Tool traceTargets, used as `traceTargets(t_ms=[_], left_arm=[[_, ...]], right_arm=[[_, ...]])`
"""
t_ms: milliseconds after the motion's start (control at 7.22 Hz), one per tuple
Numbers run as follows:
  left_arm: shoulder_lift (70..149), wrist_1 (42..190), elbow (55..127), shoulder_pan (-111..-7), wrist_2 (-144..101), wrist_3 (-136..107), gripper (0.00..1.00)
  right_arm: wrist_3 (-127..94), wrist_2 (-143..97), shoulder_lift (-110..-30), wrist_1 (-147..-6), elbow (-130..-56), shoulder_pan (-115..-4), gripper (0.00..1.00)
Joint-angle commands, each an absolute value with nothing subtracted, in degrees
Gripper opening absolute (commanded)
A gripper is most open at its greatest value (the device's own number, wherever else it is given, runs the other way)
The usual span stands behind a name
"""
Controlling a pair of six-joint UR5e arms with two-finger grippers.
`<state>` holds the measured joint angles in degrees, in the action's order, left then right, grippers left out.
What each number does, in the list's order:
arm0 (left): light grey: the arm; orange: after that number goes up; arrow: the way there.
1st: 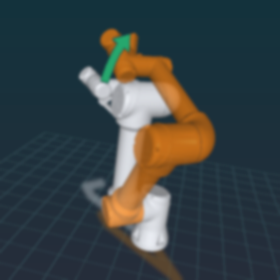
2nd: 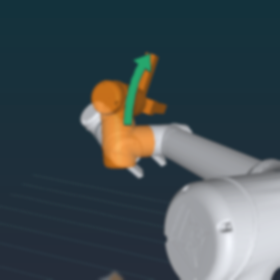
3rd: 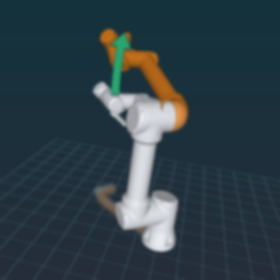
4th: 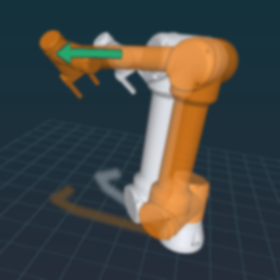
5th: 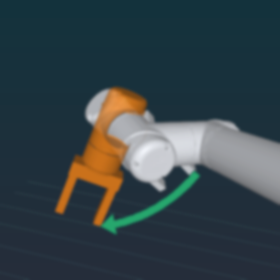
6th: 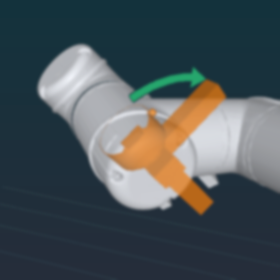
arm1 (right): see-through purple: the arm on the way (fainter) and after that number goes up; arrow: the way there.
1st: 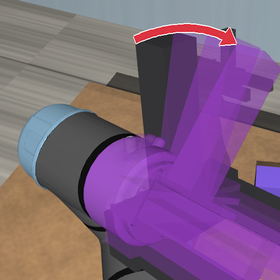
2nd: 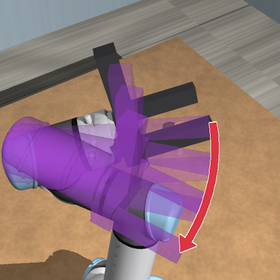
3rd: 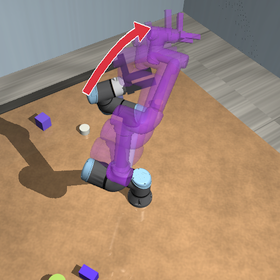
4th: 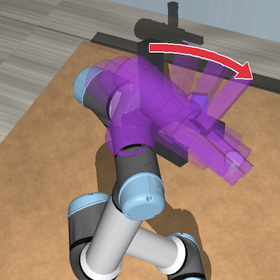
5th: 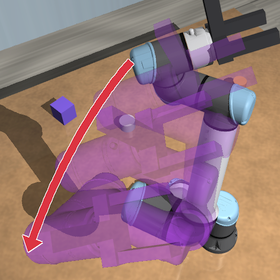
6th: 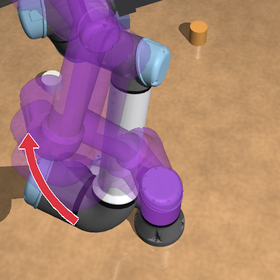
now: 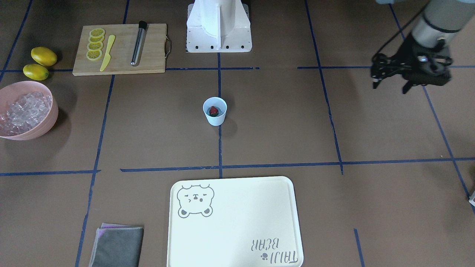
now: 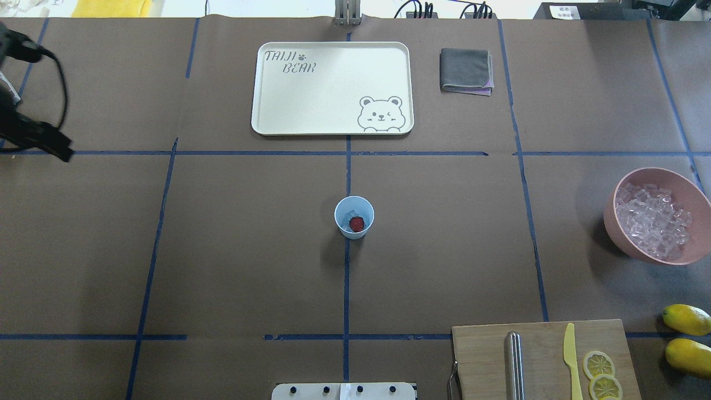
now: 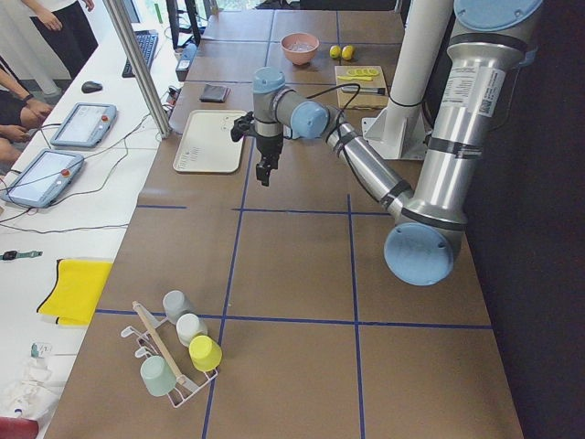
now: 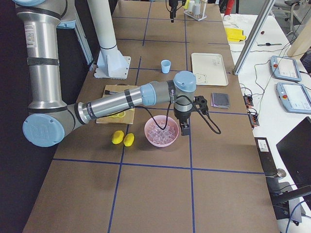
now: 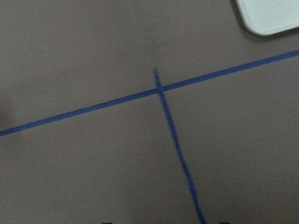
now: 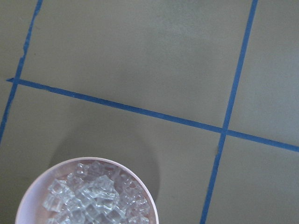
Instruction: Put ice and strawberries in cup
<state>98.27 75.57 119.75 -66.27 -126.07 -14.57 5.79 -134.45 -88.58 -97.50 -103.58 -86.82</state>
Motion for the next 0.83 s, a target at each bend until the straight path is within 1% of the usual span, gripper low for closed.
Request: traceTargets(t_ms=[0,139,277,416,554,693], left_arm=[[92.81,75.59,106.01,-84.91,-135.47,12.99,0.82],[92.81,75.59,98.17,-88.12,-138.92,15.97,0.86],[93.16,75.41,93.91,-90.76,-138.43,15.56,0.9],[93.16,75.41,93.26,-91.57,-138.17,15.56,0.9],[92.73,74.63,94.64,-91.76,-138.25,13.82,1.0],[90.46,74.79,97.44,-91.58,-138.25,11.19,1.0]], right_arm=[[12.89,-134.74,-88.77,-97.38,-97.59,-89.46,0.99],[15.96,-134.48,-89.2,-97.38,-95.56,-89.82,0.99],[16.26,-134.12,-90.25,-97.38,-95.36,-89.91,0.99],[16.17,-134.21,-90.35,-97.38,-95.54,-89.91,0.99],[16.0,-134.3,-90.26,-97.38,-95.54,-89.91,0.99],[15.56,-134.56,-90.18,-97.38,-95.8,-89.91,0.99]])
